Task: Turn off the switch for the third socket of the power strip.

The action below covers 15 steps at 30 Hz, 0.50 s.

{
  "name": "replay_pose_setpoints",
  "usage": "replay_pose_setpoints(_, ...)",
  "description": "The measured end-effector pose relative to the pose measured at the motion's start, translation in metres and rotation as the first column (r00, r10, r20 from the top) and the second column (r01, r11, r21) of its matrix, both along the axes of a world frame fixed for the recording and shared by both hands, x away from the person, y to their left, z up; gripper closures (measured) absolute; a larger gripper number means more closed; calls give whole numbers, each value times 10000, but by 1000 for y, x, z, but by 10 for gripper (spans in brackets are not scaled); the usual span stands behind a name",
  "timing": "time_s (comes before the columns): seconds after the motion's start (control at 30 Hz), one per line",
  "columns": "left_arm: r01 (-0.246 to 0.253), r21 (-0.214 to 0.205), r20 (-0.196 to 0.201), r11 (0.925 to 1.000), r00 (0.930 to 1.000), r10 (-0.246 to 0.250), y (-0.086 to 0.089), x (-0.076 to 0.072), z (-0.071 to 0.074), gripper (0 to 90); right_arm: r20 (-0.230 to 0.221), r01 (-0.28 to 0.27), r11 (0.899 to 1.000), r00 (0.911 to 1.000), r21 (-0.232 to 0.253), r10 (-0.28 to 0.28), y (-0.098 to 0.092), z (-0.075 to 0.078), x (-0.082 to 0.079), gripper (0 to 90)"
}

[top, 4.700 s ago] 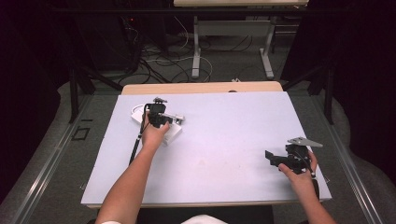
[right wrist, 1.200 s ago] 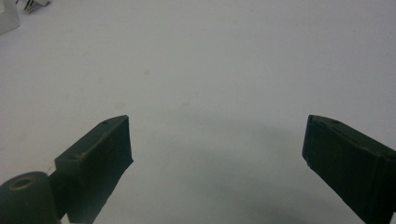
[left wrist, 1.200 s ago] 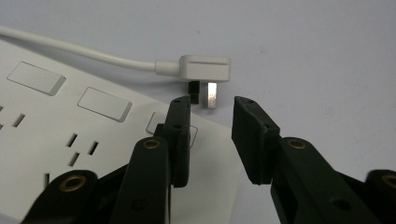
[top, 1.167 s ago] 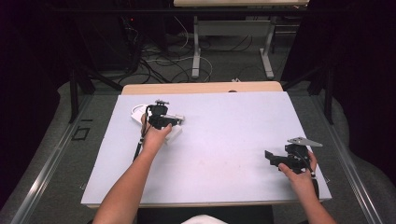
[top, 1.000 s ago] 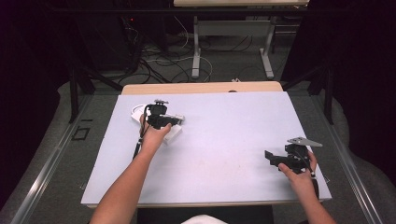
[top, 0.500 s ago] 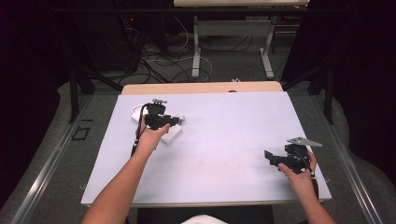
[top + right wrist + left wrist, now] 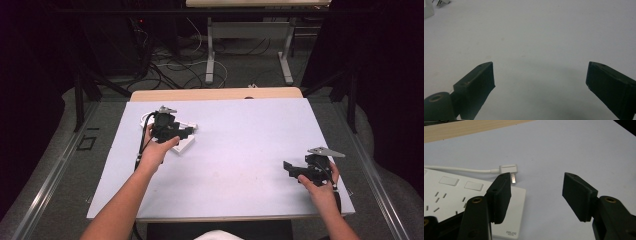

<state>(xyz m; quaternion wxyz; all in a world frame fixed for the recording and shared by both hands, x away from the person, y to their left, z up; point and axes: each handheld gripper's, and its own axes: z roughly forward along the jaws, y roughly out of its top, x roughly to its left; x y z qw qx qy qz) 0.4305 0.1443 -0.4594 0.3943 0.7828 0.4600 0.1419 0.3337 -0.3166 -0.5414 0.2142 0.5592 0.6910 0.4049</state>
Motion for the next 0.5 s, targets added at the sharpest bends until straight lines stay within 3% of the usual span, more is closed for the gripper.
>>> replay_pose_setpoints(0.3,172,-325,191,9993,9997,-166,8,-15,5,357,17,10,10000,10000,-6,-10,0,0,0,77)
replay_pose_setpoints(0.4,70,-484,-17,9988,10000,-71,12,-20,5,309,8,55,10000,10000,-8,-55,0,0,0,77)
replay_pose_setpoints(0.5,-192,-607,39,9980,9998,194,17,-26,4,258,-22,78,10000,10000,35,-78,0,0,-1,77)
